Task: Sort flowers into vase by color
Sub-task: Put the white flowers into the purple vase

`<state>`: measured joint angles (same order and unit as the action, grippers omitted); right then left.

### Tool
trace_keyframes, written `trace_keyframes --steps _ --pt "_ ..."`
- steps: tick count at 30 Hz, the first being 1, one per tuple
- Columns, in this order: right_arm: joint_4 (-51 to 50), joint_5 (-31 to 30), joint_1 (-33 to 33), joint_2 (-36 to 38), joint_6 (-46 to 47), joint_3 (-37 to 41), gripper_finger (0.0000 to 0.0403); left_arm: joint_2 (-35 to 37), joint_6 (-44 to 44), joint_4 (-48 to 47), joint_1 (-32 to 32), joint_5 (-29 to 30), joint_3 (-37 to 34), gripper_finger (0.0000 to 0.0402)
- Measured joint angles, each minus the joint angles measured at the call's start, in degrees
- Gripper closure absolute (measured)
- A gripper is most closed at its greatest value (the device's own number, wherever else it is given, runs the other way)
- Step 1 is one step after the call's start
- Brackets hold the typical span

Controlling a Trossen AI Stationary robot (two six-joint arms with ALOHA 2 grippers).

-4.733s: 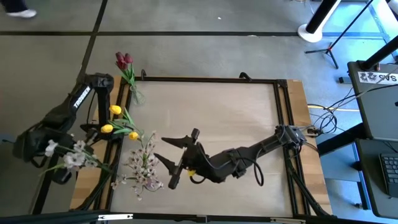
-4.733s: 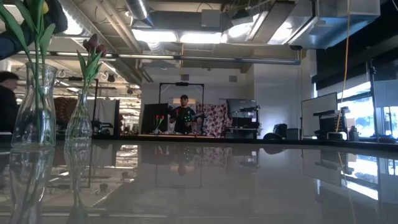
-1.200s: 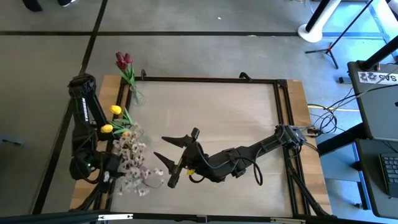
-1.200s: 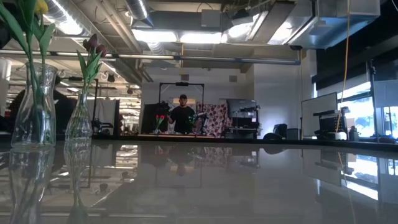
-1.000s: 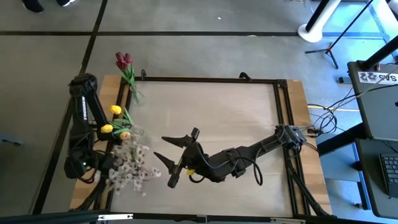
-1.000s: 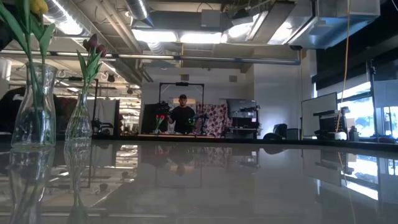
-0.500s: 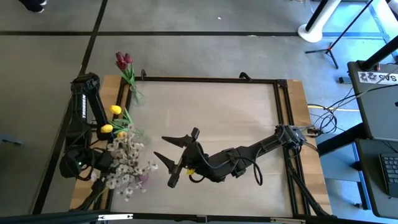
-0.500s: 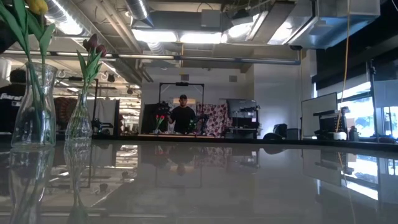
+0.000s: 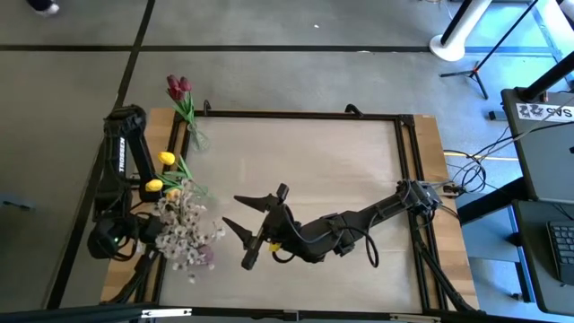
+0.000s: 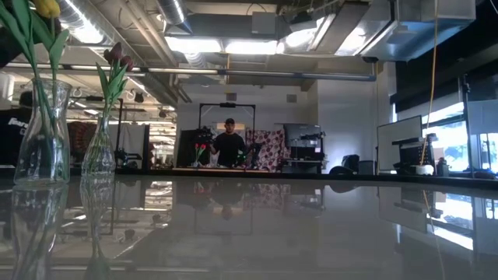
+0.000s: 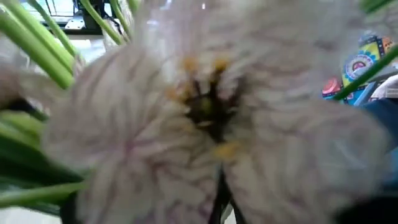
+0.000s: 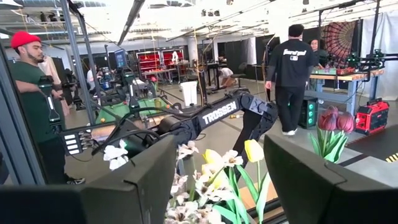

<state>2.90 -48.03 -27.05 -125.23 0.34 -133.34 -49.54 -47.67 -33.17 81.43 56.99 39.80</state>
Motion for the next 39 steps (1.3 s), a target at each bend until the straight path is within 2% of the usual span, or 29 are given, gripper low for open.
trace_keyframes --steps 8,12,20,26,33,39 --pt "-0.5 -0.9 0.0 0.0 0.0 0.0 0.0162 0.0 -1.8 -0.1 3.9 1.0 -2.3 0.0395" --pt "-1.0 -0.9 0.0 0.0 0.0 0.0 0.0162 0.1 -1.6 0.1 4.3 0.7 -2.4 0.0376" --pt "-0.9 -0.9 0.0 0.0 0.0 0.0 0.0162 0.0 1.4 2.3 4.3 -8.5 -0.6 0.0305" --pt "-0.9 -0.5 0.0 0.0 0.0 0.0 0.0162 0.1 3.5 1.6 4.3 -10.6 3.0 0.0272" --pt "-0.9 0.8 0.0 0.0 0.0 0.0 0.0162 0.1 2.2 0.4 4.3 -15.2 3.2 0.0242" --pt "-1.9 1.2 0.0 0.0 0.0 0.0 0.0162 0.5 -2.5 -7.4 4.3 -19.6 3.9 0.0218"
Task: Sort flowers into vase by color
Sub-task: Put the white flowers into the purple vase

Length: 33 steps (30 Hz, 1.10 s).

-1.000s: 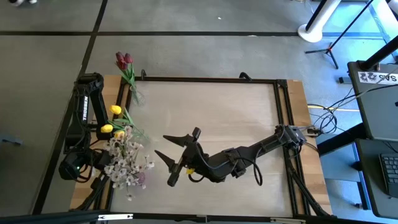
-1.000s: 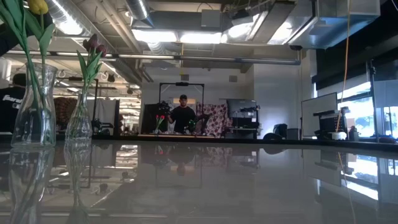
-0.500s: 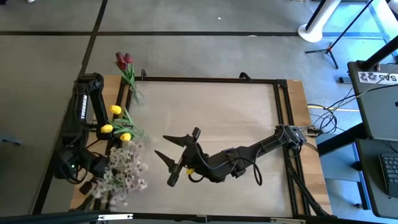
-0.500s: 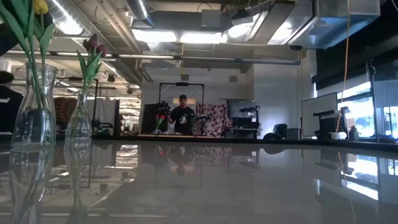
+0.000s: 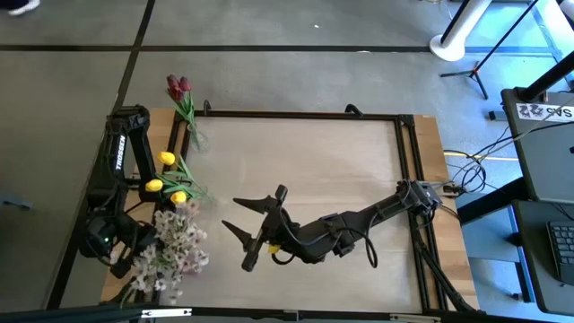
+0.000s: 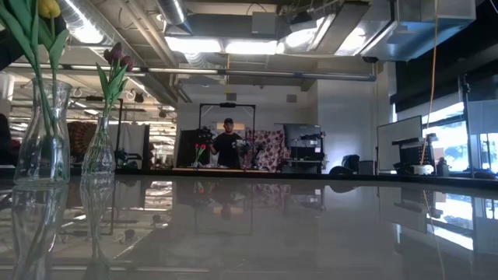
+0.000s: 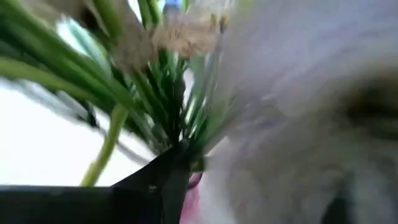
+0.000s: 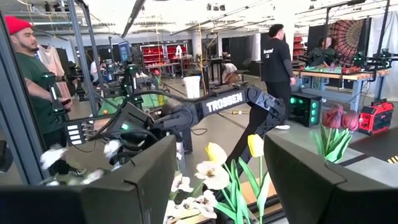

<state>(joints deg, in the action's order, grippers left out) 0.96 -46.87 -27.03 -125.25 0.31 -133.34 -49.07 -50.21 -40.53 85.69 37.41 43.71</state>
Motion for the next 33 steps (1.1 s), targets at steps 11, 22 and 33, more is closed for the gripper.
trace_keyframes --steps 11,22,33 --pt "-1.2 -0.1 -0.8 0.0 0.0 0.0 0.0162 0.0 -6.8 -19.5 0.0 -5.3 7.9 0.0217" --pt "-5.8 0.0 -0.8 0.0 4.2 0.0 0.0162 -0.1 -16.0 -24.4 0.0 -5.7 7.9 0.0236" --pt "-7.2 0.0 -0.8 0.0 4.6 0.0 0.0162 -0.1 -15.4 -25.6 0.0 -16.8 10.9 0.0395"
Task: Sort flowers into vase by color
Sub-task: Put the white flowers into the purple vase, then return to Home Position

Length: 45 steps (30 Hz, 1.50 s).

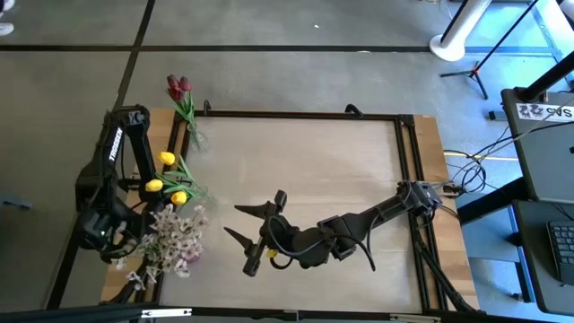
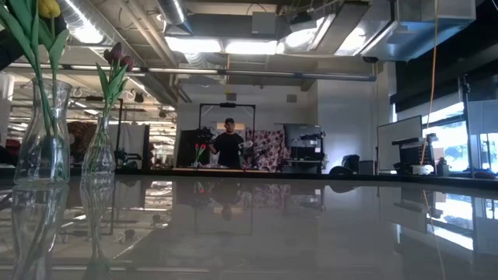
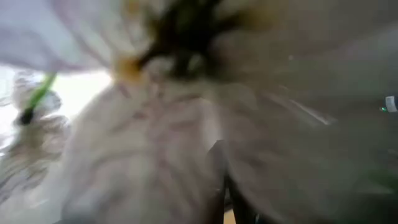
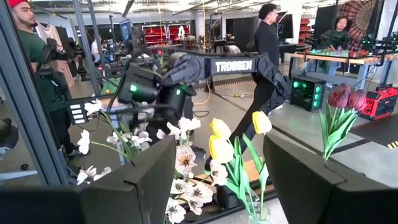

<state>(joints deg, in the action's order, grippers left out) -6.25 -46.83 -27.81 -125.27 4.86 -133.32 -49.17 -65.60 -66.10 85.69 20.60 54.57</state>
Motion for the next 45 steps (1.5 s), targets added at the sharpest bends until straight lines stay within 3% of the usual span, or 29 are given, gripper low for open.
trace_keyframes --steps 8,15,19,27,34,45 --pt "-0.3 0.3 0.0 0.0 0.0 0.0 0.0162 0.0 -0.3 -7.4 0.0 -6.3 6.9 0.04" --pt "-0.3 3.4 0.1 0.0 2.0 0.0 0.0162 0.1 -0.2 -14.7 0.0 -3.7 18.0 0.04" --pt "-0.3 4.4 0.1 0.0 3.8 0.0 0.0162 0.2 1.9 -19.0 0.0 3.3 26.1 0.04" --pt "-0.3 4.4 0.1 0.0 3.9 0.0 0.0162 1.8 14.5 -17.3 -0.1 21.8 36.2 0.0401" --pt "-0.3 4.5 0.5 0.0 3.8 0.0 0.0162 4.8 25.5 -13.5 -0.1 40.3 38.4 0.0401" --pt "0.1 8.4 3.7 0.0 3.9 0.0 0.0162 13.1 28.3 -11.4 0.2 57.3 37.4 0.0401"
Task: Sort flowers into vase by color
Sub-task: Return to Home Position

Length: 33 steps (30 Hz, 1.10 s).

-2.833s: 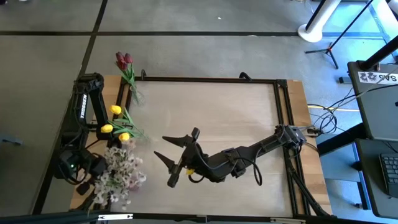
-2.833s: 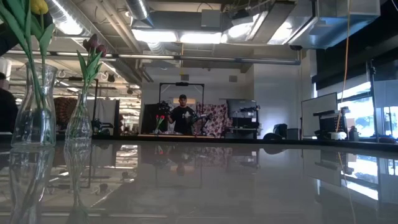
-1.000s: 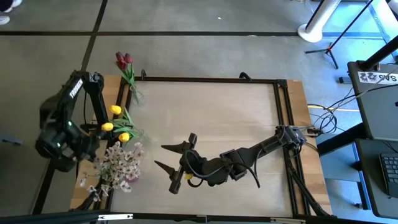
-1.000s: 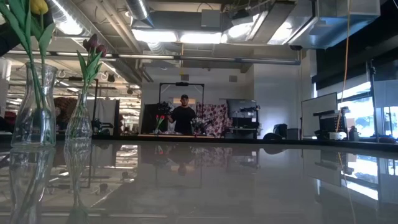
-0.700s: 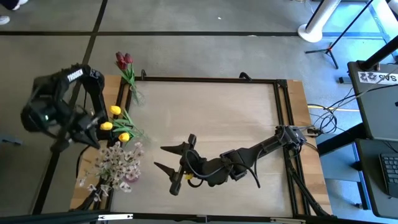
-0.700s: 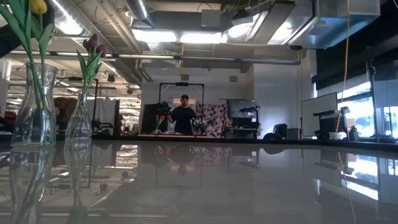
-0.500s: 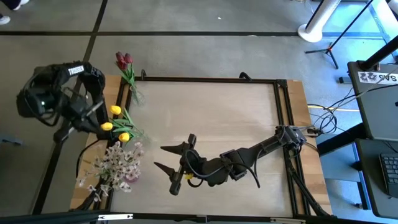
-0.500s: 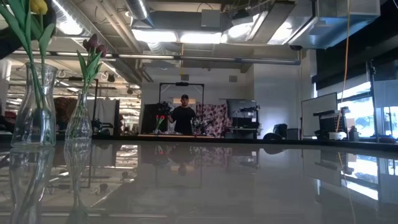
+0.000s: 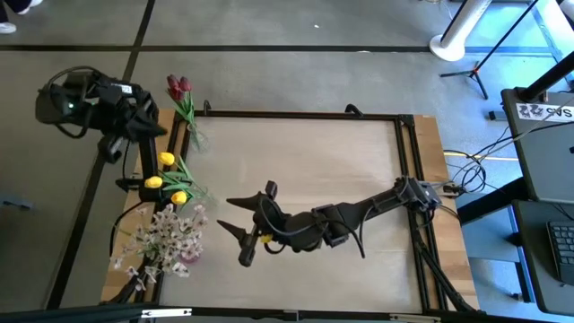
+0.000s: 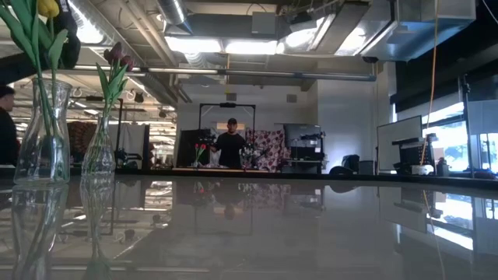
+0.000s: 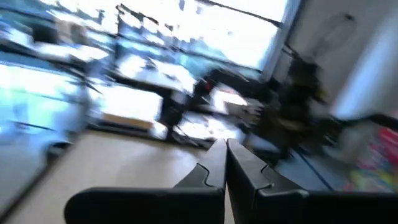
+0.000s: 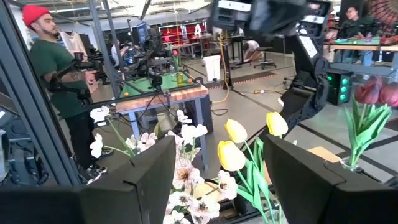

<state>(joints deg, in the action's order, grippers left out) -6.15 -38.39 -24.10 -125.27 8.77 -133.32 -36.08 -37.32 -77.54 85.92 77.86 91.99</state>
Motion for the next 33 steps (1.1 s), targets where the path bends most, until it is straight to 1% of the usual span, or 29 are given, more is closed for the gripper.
trace_keyframes --steps 1,2,5,9,13,16,19,23,25,27,28,31,33 --pt "0.0 0.6 0.3 0.0 0.0 0.0 0.0162 0.1 0.0 -0.1 0.2 2.7 -0.4 0.0401" --pt "0.0 0.8 0.7 0.0 0.0 0.0 0.0162 0.1 -0.1 -0.2 0.3 3.6 -0.9 0.0401" --pt "0.1 1.9 1.4 0.0 0.0 0.0 0.0162 -0.1 -1.5 -0.4 0.3 5.0 -1.7 0.0401" --pt "0.1 3.7 2.4 0.0 0.0 0.0 0.0162 0.2 -6.6 -0.4 1.2 7.3 -3.0 0.0401" --pt "0.0 5.1 3.3 0.0 0.0 0.0 0.0162 0.0 -11.8 -0.3 5.0 7.4 -6.9 0.0401" --pt "0.0 5.7 3.6 0.0 -0.2 0.0 0.0162 0.1 -17.0 -0.2 9.0 10.6 -10.9 0.0401" --pt "0.0 6.1 4.0 0.0 -0.2 0.0 0.0162 0.0 -17.7 -0.2 12.0 11.7 -12.5 0.0401" --pt "-0.6 6.7 3.9 0.0 -0.2 0.0 0.0162 0.1 -15.9 0.7 12.3 12.2 -11.0 0.0401" --pt "-1.6 6.9 3.9 0.0 -0.2 0.0 0.0162 0.1 -12.6 2.0 12.7 11.5 -9.9 0.0401" --pt "-2.1 7.0 3.8 0.0 -0.2 0.0 0.0162 0.1 -8.7 4.4 13.3 9.0 -8.8 0.0401" --pt "-2.3 7.0 3.6 0.0 -0.1 0.0 0.0162 0.1 -6.7 6.0 13.6 6.8 -8.3 0.0401" --pt "-3.0 7.0 3.3 0.0 -0.1 0.0 0.0162 0.1 1.1 13.2 15.4 -3.5 -8.5 0.0401" --pt "-3.6 7.0 3.3 0.0 -0.1 0.0 0.0162 0.1 8.2 19.7 17.6 -7.4 -9.5 0.0401"
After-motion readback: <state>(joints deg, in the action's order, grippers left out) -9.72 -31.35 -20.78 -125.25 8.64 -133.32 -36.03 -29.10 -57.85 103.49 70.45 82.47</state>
